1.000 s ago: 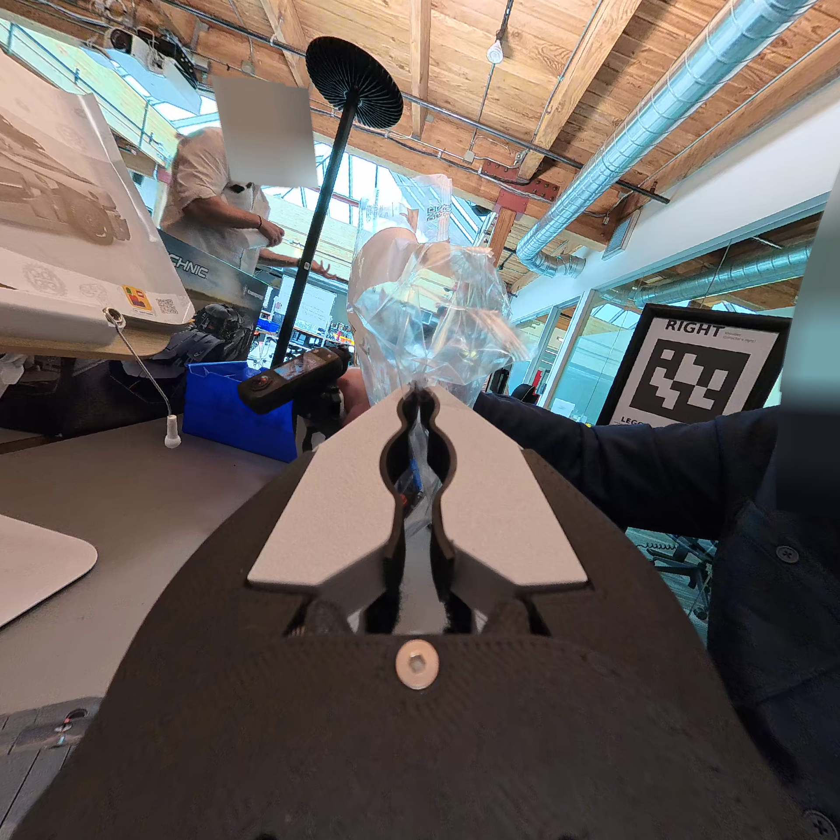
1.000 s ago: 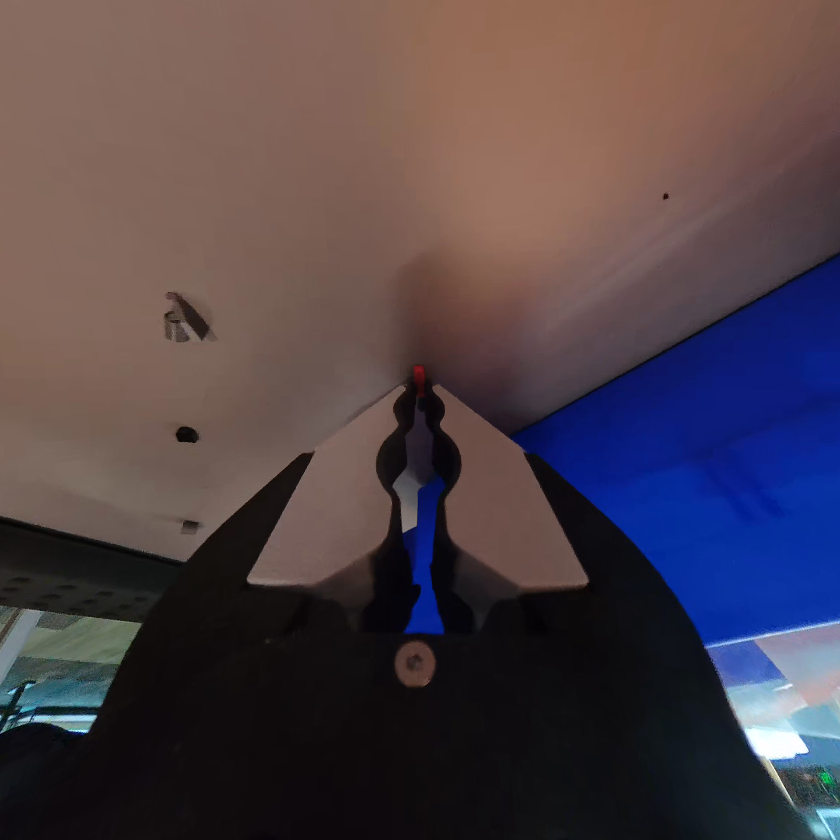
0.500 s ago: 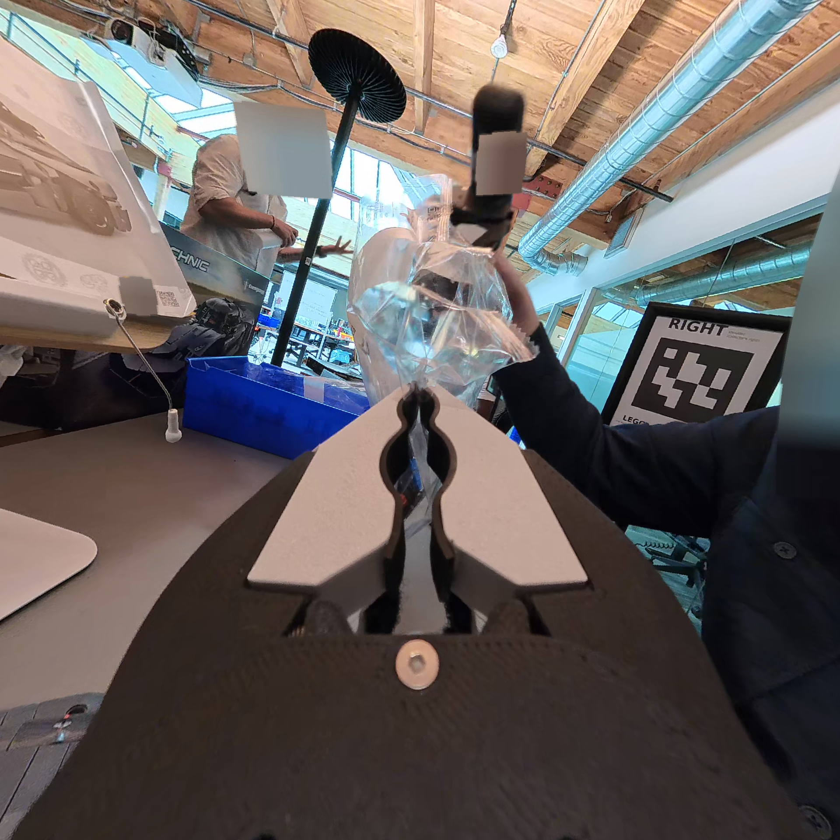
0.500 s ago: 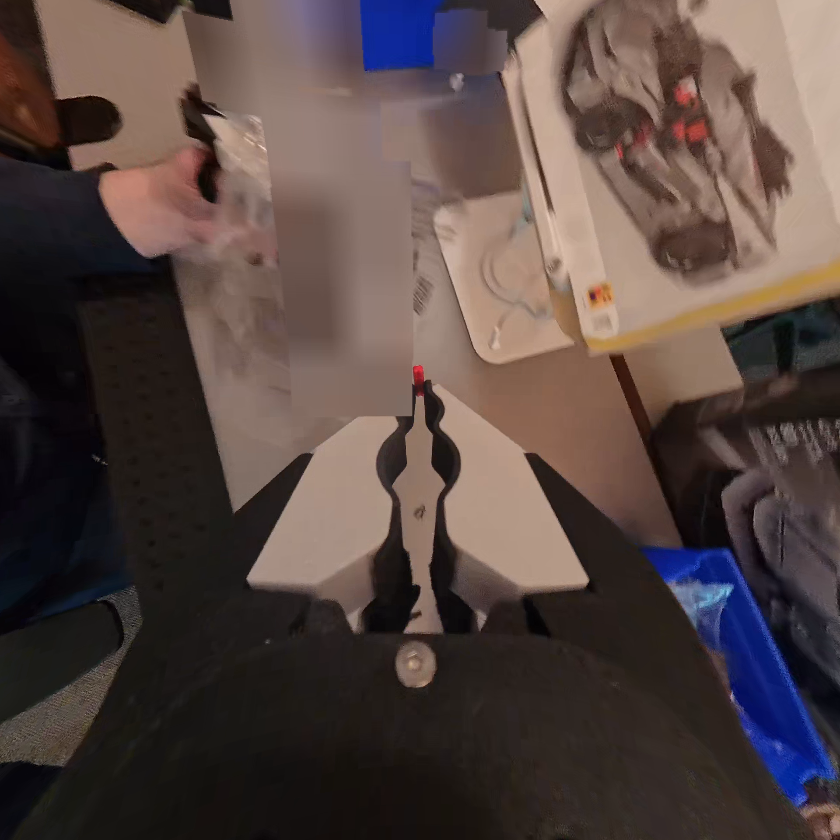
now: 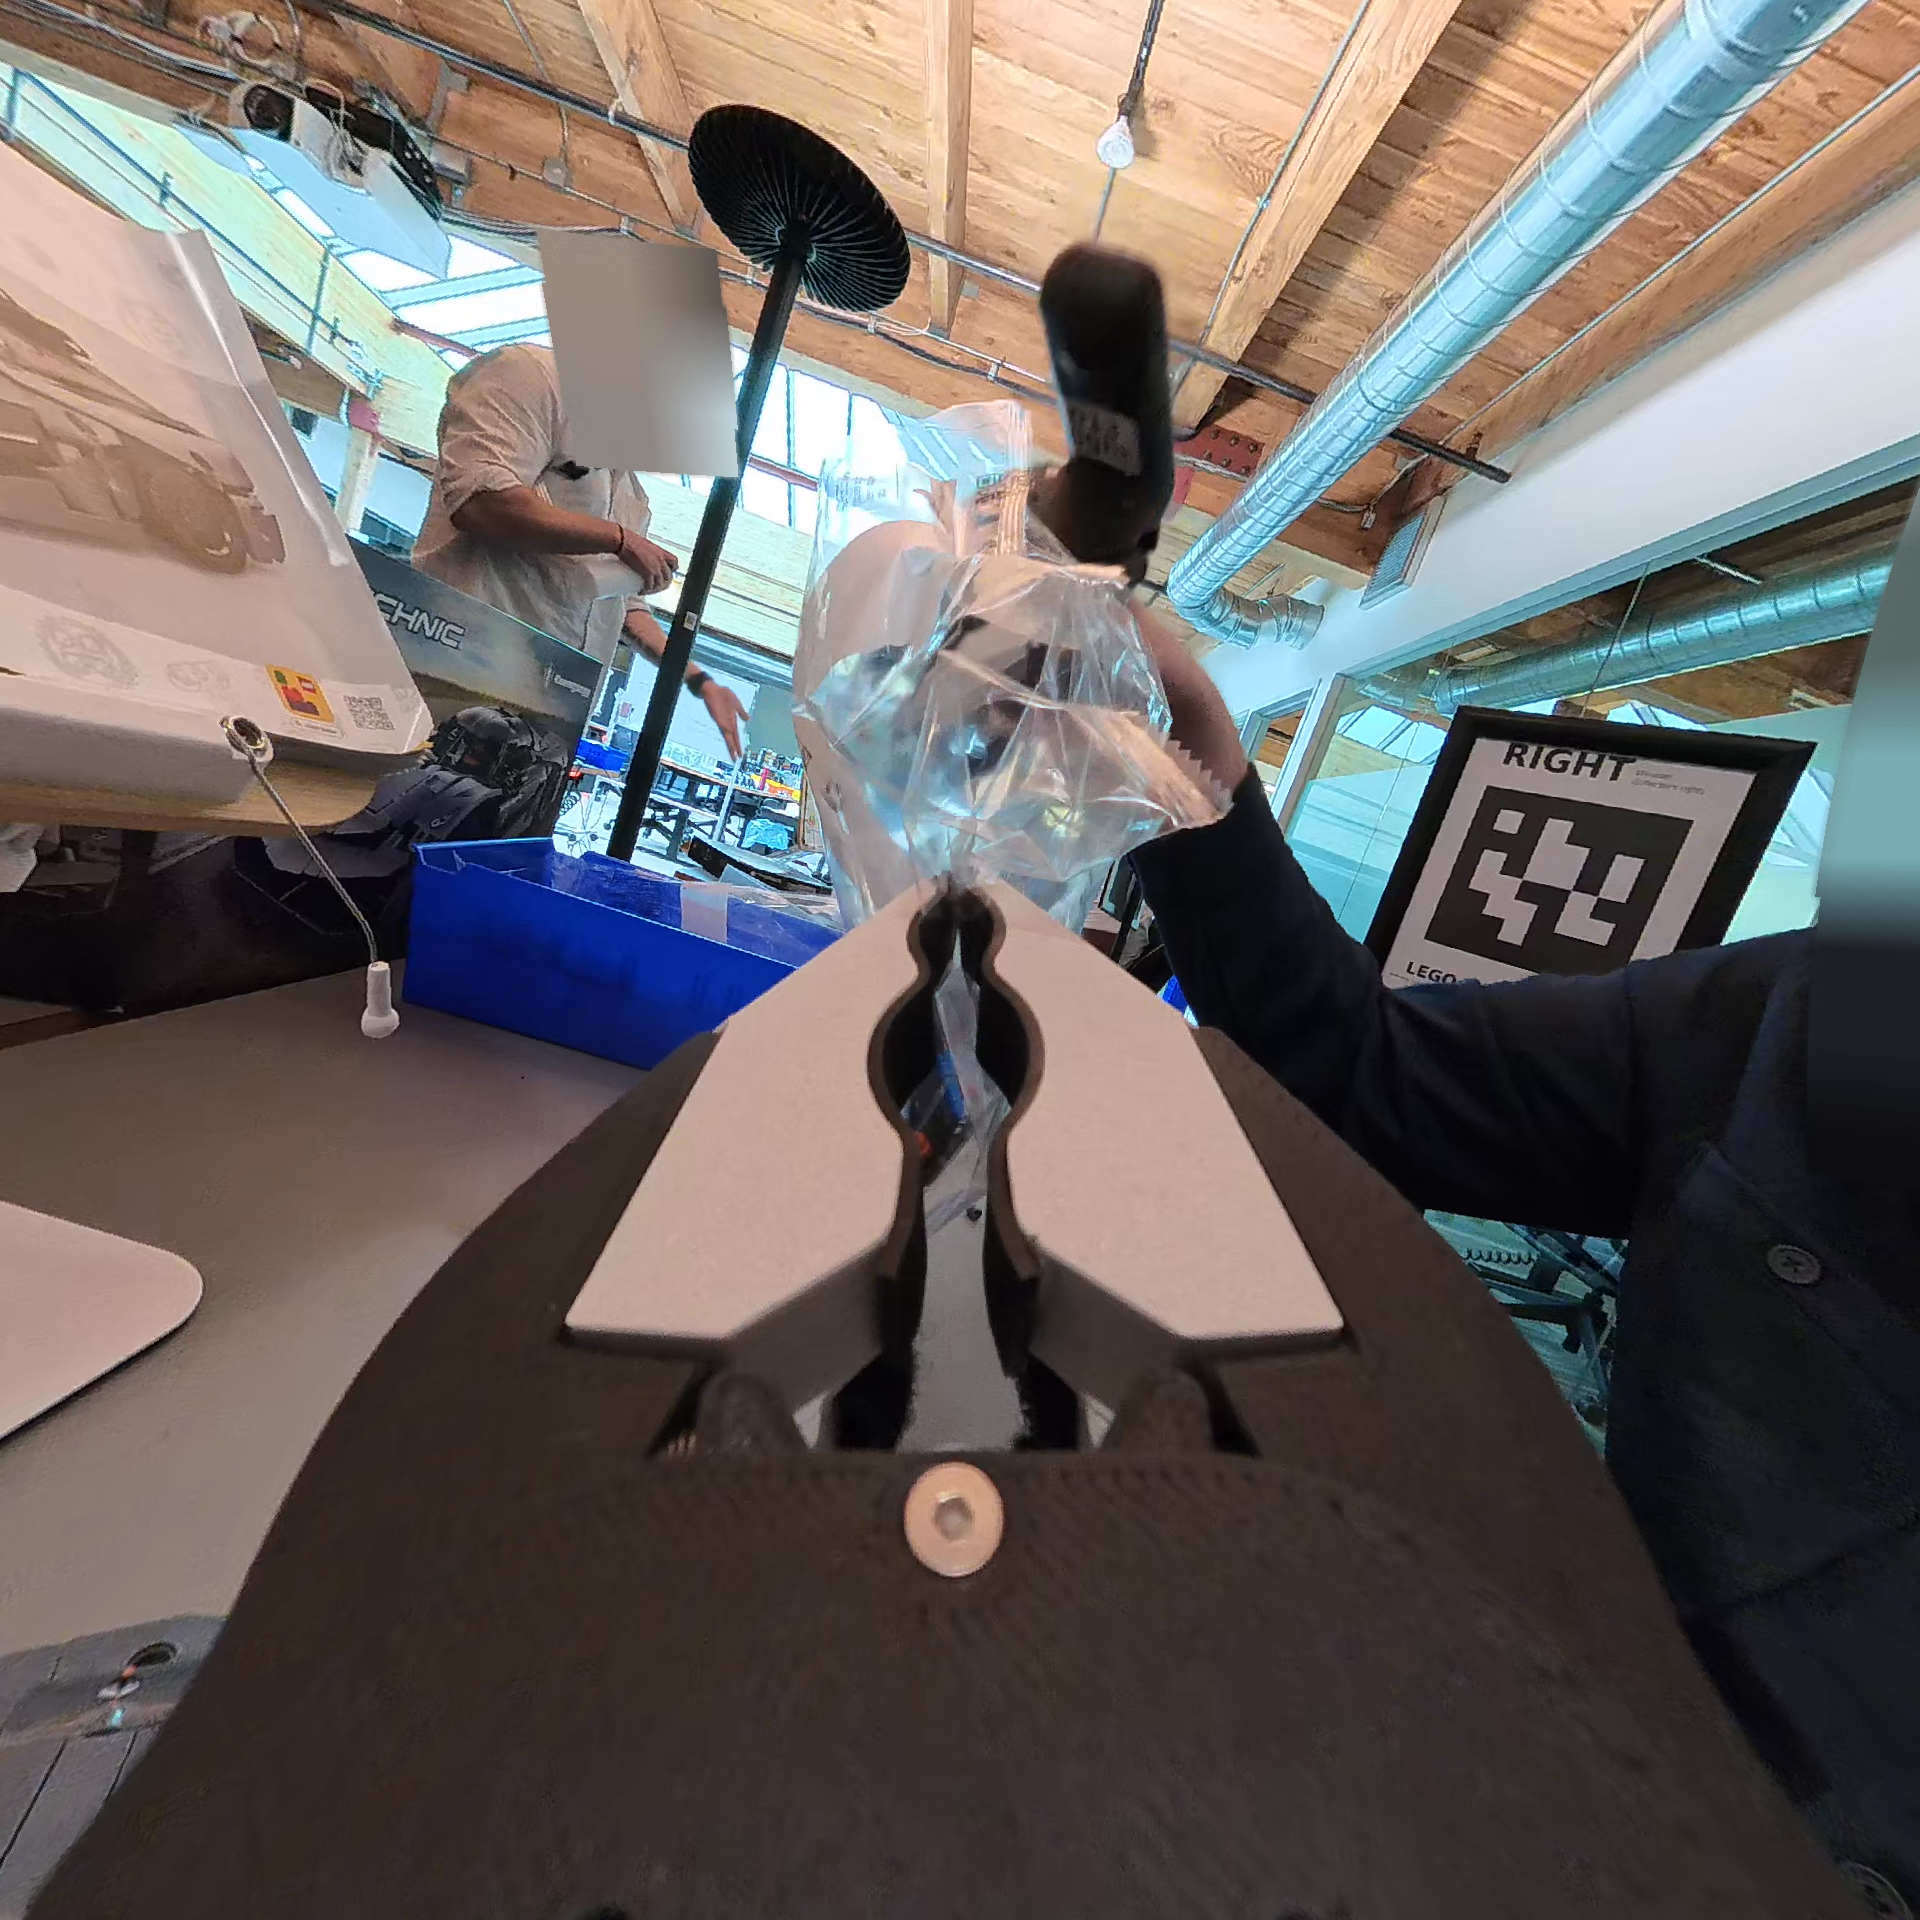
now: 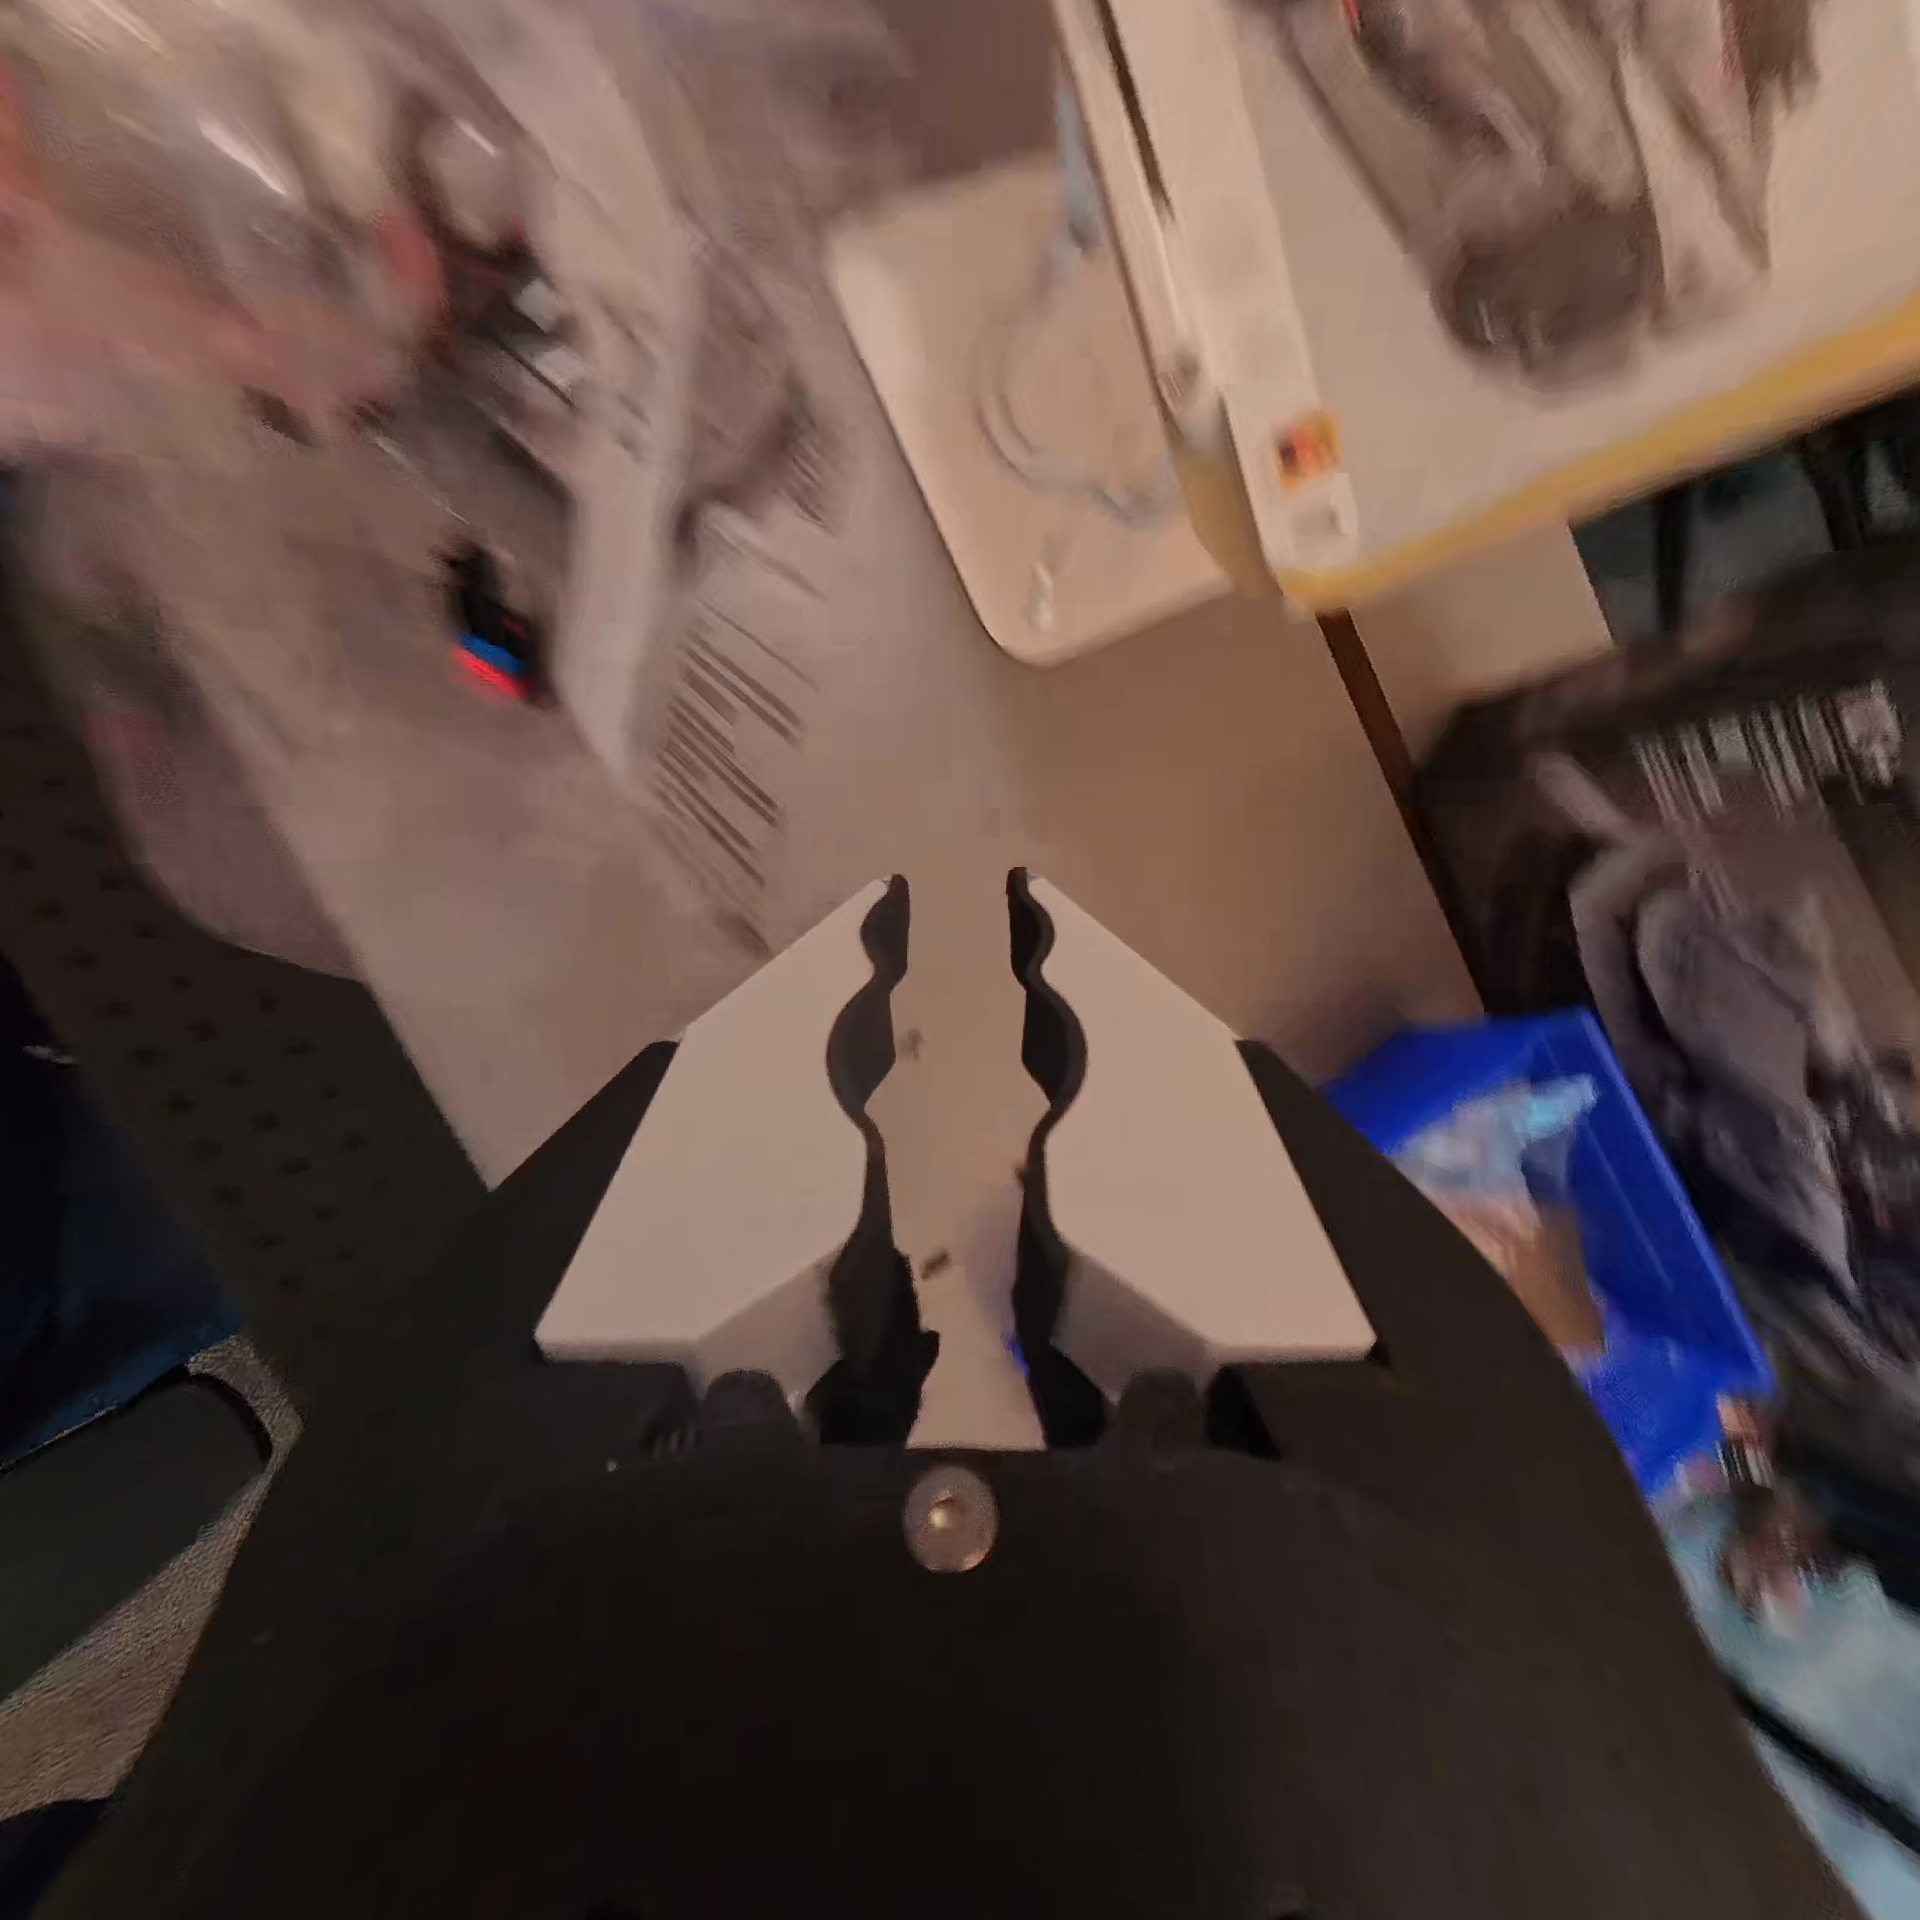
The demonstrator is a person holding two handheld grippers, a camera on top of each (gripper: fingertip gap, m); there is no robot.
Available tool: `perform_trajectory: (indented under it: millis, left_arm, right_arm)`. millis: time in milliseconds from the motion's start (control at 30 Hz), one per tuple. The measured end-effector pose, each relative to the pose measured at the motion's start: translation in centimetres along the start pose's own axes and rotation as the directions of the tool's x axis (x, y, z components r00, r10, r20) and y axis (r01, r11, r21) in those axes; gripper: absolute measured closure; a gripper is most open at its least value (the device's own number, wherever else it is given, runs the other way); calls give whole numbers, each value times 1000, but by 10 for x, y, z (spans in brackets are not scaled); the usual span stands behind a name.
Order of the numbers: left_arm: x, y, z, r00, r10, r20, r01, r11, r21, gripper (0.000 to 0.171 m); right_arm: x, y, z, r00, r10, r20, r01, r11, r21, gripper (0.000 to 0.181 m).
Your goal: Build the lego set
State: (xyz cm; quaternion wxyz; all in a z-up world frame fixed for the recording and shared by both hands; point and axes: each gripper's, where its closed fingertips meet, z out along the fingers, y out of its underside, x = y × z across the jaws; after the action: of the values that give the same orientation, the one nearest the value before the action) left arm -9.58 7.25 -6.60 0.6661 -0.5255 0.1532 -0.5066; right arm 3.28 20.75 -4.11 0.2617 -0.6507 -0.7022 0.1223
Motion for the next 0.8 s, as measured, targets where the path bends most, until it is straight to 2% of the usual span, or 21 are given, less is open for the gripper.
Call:
perform_trajectory:
  millis: [167, 267, 333, 400, 500, 700, 800]
  left_arm:
    - [1, -3, -1, 1000, 2, -1, -2, 1000, 10, 171]
    - [1, -1, 0, 1000, 1, -1, -1, 1000, 6, 171]
    - [1, 1, 0, 1000, 2, 2, -2, 1000, 0, 171]
    - [0, 1, 0, 1000, 1, 4, -1, 1000, -3, 171]
    - [-1, 2, 0, 1000, 2, 7, -2, 1000, -5, 171]
    - [-4, 4, 1, 1000, -3, 11, 3, 1000, -14, 171]
    - [-4, 5, 1, 1000, -3, 10, 3, 1000, -20, 171]
  right_arm:
    - [10, 102, 57, 986, 163, -12, -159, 938, -308, 164]
    - [22, 162, 96, 996, 82, -46, -94, 865, -493, 162]
    - [28, 189, 116, 997, 54, -47, -71, 815, -575, 160]
    - [36, 204, 128, 998, 11, -63, -48, 775, -630, 162]
    - [41, 214, 143, 997, 58, -58, -82, 748, -658, 165]
    - [49, 233, 150, 995, 79, -56, -94, 677, -730, 164]
    - [45, 232, 153, 995, 96, -28, -85, 676, -732, 170]
